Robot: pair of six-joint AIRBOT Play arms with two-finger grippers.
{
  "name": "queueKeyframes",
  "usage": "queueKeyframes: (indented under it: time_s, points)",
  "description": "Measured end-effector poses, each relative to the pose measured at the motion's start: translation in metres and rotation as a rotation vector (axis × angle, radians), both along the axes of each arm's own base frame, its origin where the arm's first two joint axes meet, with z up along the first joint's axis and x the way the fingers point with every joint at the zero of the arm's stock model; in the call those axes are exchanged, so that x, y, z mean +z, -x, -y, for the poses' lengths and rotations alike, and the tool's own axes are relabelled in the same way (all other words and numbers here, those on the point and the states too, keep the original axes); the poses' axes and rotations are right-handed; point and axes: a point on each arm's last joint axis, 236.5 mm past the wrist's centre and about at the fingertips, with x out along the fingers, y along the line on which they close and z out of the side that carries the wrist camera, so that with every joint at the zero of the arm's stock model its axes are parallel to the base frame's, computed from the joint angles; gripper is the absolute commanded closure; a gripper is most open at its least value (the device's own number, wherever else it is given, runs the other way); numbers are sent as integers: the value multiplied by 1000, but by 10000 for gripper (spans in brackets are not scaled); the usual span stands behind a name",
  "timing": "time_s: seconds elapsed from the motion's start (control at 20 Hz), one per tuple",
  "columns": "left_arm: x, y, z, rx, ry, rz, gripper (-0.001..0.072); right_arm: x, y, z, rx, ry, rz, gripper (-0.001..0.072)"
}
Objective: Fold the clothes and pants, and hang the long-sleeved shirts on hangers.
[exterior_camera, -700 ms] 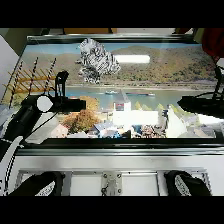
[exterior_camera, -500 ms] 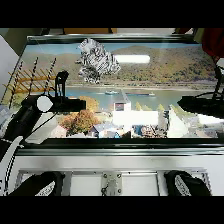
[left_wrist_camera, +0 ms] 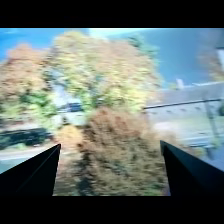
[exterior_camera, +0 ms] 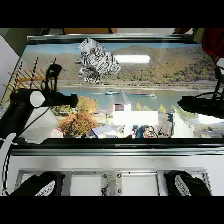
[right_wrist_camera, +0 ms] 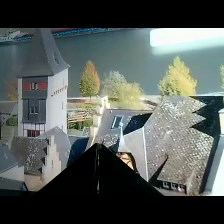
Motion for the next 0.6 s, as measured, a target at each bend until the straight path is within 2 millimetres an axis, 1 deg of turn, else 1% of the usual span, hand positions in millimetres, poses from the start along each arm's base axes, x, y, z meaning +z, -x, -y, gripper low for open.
queueKeyframes:
  time_s: [0.1, 0.2, 0.25, 0.35, 0.45, 0.5, 0.55, 0.6]
  points:
    - [-1, -3, -53, 74, -113, -9, -13, 0, 0, 0, 0, 0, 0, 693]
    - [-18, 1, -102, 161, -185, -63, -13, 0, 0, 0, 0, 0, 0, 693]
    - [-31, 6, -125, 202, -210, -102, -13, 0, 0, 0, 0, 0, 0, 693]
    - [-60, 16, -161, 272, -236, -184, -13, 0, 0, 0, 0, 0, 0, 693]
    - [-87, 25, -186, 318, -244, -259, -13, 0, 0, 0, 0, 0, 0, 693]
    - [-100, 29, -194, 333, -247, -293, -13, 0, 0, 0, 0, 0, 0, 693]
    - [-111, 33, -200, 342, -247, -324, 49, 0, 0, 0, 0, 0, 0, 693]
    - [-120, 36, -204, 349, -247, -350, 218, 0, 0, 0, 0, -1, 0, 693]
